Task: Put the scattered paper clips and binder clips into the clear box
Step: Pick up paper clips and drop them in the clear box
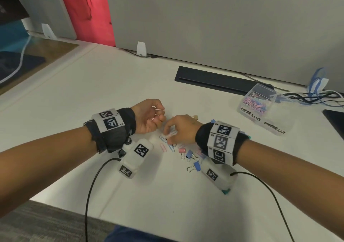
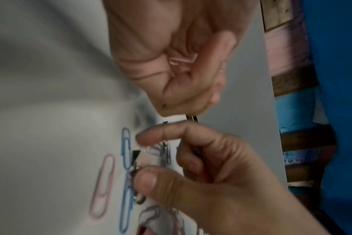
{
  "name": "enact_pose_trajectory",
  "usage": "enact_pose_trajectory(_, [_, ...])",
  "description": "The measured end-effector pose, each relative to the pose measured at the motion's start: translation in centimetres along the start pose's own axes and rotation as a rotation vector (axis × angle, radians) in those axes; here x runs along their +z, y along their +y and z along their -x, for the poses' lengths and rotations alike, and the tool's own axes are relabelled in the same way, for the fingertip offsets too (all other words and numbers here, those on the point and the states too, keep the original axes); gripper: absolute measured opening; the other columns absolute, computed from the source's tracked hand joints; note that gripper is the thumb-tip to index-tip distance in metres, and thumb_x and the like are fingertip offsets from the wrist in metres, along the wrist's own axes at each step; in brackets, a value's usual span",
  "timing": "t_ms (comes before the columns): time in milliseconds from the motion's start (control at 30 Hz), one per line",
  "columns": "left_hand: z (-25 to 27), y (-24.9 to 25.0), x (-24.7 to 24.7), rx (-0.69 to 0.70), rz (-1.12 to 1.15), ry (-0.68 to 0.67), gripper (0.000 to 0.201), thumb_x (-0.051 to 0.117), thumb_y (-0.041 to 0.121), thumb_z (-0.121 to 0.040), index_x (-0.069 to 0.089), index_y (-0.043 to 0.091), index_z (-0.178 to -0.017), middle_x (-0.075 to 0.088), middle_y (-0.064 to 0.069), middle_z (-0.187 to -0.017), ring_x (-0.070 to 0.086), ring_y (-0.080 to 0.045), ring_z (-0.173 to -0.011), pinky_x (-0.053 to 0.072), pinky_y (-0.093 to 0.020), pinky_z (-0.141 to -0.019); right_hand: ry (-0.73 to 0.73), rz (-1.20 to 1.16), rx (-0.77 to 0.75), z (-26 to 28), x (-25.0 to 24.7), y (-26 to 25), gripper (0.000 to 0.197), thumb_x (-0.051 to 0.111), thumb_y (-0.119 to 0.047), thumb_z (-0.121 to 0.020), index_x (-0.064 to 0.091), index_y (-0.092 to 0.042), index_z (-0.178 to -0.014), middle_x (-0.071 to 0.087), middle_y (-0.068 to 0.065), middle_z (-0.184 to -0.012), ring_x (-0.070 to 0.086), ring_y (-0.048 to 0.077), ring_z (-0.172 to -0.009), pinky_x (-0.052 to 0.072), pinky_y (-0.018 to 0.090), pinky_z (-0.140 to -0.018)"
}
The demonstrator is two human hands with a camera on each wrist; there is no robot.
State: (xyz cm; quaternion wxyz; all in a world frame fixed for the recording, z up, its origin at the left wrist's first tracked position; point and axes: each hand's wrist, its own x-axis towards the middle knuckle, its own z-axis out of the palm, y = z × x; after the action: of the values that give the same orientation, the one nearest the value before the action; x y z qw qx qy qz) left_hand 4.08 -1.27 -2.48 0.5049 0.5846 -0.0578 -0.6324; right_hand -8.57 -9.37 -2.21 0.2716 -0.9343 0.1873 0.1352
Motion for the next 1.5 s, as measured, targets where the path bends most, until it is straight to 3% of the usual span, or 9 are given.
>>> enact_pose_trajectory(167, [0.7, -0.1, -0.9, 0.051, 0.012, 0.072, 0.01, 0.039, 0.009, -0.062, 0.048, 0.008, -0.066, 0.056, -0.006, -0.047, 0.045, -0.011, -0.029, 0.033, -0.009, -0.028, 0.016, -0.011, 0.04, -0.3, 0.1, 0.2, 0.02, 0.064, -0.01, -0.083, 0.065, -0.002, -0.102, 0.063, 0.005, -0.097, 0.057, 0.02, -0.092, 0.038, 0.018, -0.066])
enact_pose_trajectory(300, [0.4, -0.3, -0.8, 0.016, -0.148, 0.118, 0.029, 0.043, 0.026, -0.086, 0.045, 0.013, -0.06, 0.048, 0.001, -0.043, 0.042, -0.009, -0.03, 0.034, -0.009, -0.033, -0.104, -0.092, 0.107, 0.3, -1.2, 1.2, 0.015, 0.059, -0.015, -0.087, 0.064, -0.003, -0.095, 0.05, -0.007, -0.072, 0.046, 0.007, -0.068, 0.035, 0.013, -0.058])
enact_pose_trajectory(567, [1.2, -0.9, 2.9, 0.023, -0.603, -0.035, 0.021, 0.05, 0.028, -0.092, 0.057, 0.021, -0.074, 0.022, 0.008, -0.046, 0.018, -0.003, -0.032, 0.016, -0.013, -0.032, -0.066, -0.725, 0.186, 1.7, -3.2, 3.1, 0.021, 0.059, -0.004, -0.087, 0.056, -0.012, -0.067, 0.059, -0.007, -0.056, 0.036, 0.008, -0.058, 0.027, 0.012, -0.039])
enact_pose_trajectory(667, [1.3, -0.9, 4.2, 0.097, -0.811, 0.031, 0.02, 0.049, 0.031, -0.093, 0.056, 0.016, -0.081, 0.024, 0.004, -0.058, 0.022, -0.007, -0.041, 0.018, -0.014, -0.034, 0.062, -0.648, 0.236, 1.6, -3.7, 3.6, 0.018, 0.059, -0.011, -0.087, 0.057, -0.014, -0.07, 0.061, 0.0, -0.077, 0.039, 0.009, -0.062, 0.031, 0.016, -0.047])
enact_pose_trajectory(800, [1.7, -1.4, 4.4, 0.253, -1.485, 0.222, 0.038, 0.057, 0.032, -0.089, 0.048, 0.016, -0.122, 0.043, 0.004, -0.087, 0.044, -0.015, -0.082, 0.038, -0.022, -0.069, 0.289, -0.278, 0.32, 1.2, -3.6, 4.9, 0.012, 0.06, -0.017, -0.087, 0.062, -0.011, -0.077, 0.064, 0.014, -0.112, 0.051, 0.018, -0.088, 0.038, 0.025, -0.073])
enact_pose_trajectory(967, [1.6, -1.9, 2.9, 0.063, -1.684, 0.038, 0.084, 0.067, 0.04, -0.08, 0.016, 0.021, -0.144, 0.048, -0.004, -0.135, 0.048, -0.022, -0.119, 0.04, -0.032, -0.103, 0.355, -0.13, 0.304, 1.1, -3.4, 5.1, 0.026, 0.054, -0.02, -0.091, 0.062, -0.001, -0.107, 0.061, 0.014, -0.116, 0.045, 0.017, -0.087, 0.034, 0.024, -0.073])
enact_pose_trajectory(1100, [1.5, -2.3, 2.9, 0.13, -1.662, 0.007, 0.07, 0.063, 0.029, -0.086, 0.021, 0.018, -0.141, 0.043, -0.01, -0.132, 0.047, -0.026, -0.12, 0.038, -0.032, -0.1, 0.205, 0.014, 0.146, 0.9, -2.6, 4.5, 0.028, 0.06, -0.023, -0.086, 0.058, -0.013, -0.112, 0.051, 0.006, -0.108, 0.042, 0.016, -0.088, 0.034, 0.022, -0.072])
enact_pose_trajectory(1267, [1.4, -2.7, 2.9, 0.192, -1.685, -0.041, 0.023, 0.052, 0.028, -0.092, 0.032, 0.017, -0.099, 0.038, -0.004, -0.103, 0.04, -0.018, -0.091, 0.033, -0.025, -0.071, 0.108, 0.092, 0.112, 0.2, -1.6, 3.3, 0.041, 0.067, -0.023, -0.082, 0.055, -0.011, -0.118, 0.042, 0.001, -0.099, 0.04, 0.015, -0.09, 0.032, 0.024, -0.076])
enact_pose_trajectory(1500, [1.0, -3.1, 3.3, 0.204, -1.811, 0.063, 0.03, 0.034, 0.031, -0.099, 0.049, 0.005, -0.104, 0.045, -0.017, -0.111, 0.047, -0.028, -0.102, 0.038, -0.034, -0.093, 0.102, 0.073, 0.111, -0.2, -0.9, 3.0, 0.027, 0.064, -0.012, -0.084, 0.062, 0.003, -0.107, 0.052, 0.004, -0.094, 0.046, 0.015, -0.087, 0.037, 0.022, -0.07])
